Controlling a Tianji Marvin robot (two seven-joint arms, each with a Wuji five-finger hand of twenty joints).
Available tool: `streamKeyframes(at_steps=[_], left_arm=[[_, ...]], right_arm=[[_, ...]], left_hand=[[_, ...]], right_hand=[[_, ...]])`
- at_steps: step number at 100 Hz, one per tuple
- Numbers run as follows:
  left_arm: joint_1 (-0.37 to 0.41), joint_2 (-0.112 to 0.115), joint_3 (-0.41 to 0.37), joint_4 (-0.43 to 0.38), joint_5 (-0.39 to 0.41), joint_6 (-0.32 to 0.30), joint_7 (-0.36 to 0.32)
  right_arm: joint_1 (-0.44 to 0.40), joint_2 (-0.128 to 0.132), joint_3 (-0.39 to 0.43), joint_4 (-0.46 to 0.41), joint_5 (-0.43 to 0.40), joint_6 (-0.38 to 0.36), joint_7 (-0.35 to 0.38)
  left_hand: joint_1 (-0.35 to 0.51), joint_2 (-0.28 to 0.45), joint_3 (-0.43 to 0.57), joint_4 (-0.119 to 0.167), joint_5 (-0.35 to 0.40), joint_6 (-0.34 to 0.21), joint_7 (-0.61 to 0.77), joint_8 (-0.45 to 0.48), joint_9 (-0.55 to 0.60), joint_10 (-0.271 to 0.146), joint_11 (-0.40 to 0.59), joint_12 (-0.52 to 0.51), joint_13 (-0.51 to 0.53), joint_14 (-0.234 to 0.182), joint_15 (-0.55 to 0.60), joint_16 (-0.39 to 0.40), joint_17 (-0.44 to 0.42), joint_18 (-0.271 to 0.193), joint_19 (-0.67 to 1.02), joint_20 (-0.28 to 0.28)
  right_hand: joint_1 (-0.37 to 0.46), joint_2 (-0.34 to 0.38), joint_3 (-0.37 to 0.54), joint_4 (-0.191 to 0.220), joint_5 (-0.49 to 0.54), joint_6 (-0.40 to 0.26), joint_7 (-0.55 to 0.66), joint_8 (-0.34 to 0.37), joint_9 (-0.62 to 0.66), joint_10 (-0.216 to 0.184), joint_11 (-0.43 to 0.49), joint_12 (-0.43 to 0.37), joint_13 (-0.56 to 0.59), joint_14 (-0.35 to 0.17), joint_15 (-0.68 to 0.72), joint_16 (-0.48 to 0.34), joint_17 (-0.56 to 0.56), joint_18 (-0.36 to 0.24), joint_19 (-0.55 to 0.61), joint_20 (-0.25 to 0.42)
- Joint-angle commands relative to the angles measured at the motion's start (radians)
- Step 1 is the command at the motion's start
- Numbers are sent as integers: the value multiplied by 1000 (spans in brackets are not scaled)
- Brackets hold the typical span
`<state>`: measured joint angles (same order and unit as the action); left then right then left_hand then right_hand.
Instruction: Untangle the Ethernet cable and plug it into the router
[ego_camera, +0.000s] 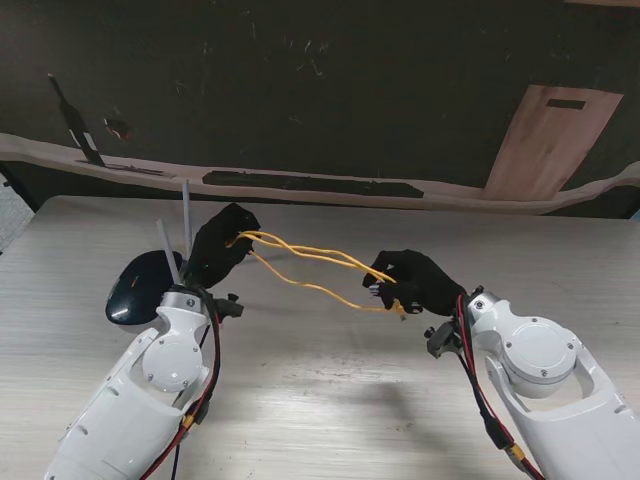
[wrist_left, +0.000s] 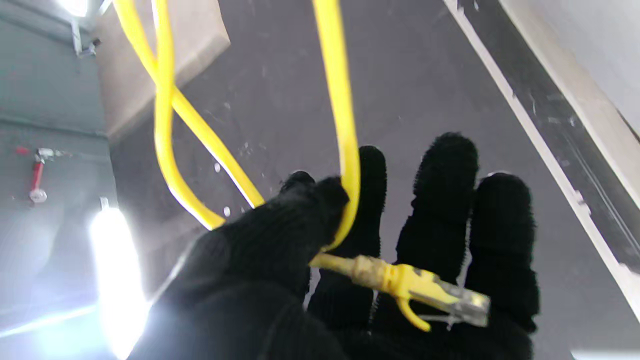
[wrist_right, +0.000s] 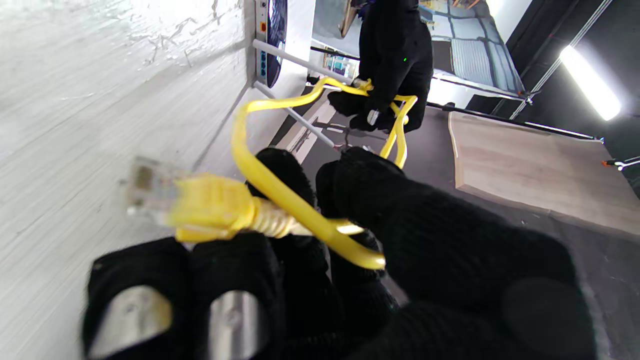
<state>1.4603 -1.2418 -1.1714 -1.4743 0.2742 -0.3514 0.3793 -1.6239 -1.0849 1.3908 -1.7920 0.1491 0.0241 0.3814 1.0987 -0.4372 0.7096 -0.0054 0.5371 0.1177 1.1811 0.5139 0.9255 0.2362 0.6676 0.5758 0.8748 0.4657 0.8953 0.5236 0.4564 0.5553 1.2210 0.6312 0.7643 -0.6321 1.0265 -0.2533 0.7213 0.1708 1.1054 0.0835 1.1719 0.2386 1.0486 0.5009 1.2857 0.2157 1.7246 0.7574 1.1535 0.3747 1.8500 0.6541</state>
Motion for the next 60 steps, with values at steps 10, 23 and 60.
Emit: streamKeyframes(at_steps=[10, 23, 60], left_arm=[[-6, 25, 17, -13, 6, 14, -67], [-7, 33, 28, -18, 12, 6, -97], [2, 36, 47, -28, 7, 27, -114]], right_arm=[[34, -8, -47, 16, 22, -24, 5], [71, -16, -88, 42, 41, -33, -14], [147, -36, -181, 92, 104, -24, -38]], left_hand=[[108, 2, 87, -63, 80, -69, -20, 103, -28, -62, -15, 6, 6, -32, 25, 70, 24, -44, 34, -7], [110, -32, 1, -95, 28, -90, -35, 29, -15, -68, -170, 56, 47, -88, 96, 122, 78, -78, 119, 11], [-170, 1, -174, -124, 49, -37, -38, -78, 75, -58, 348, 21, 394, -177, 740, 157, 595, -110, 710, -103]], right_hand=[[-3, -9, 41, 5, 50, -45, 59, 61, 83, 146, 110, 40, 16, -9, -41, -74, 2, 90, 64, -66], [0, -42, 64, 2, 67, -81, 77, 124, 47, 133, 54, 14, 13, 50, -167, -170, -39, 246, -111, -165], [-43, -150, 79, -26, 139, -163, 84, 244, -159, 102, -210, -117, -189, 207, -829, -412, -563, 271, -588, -364]])
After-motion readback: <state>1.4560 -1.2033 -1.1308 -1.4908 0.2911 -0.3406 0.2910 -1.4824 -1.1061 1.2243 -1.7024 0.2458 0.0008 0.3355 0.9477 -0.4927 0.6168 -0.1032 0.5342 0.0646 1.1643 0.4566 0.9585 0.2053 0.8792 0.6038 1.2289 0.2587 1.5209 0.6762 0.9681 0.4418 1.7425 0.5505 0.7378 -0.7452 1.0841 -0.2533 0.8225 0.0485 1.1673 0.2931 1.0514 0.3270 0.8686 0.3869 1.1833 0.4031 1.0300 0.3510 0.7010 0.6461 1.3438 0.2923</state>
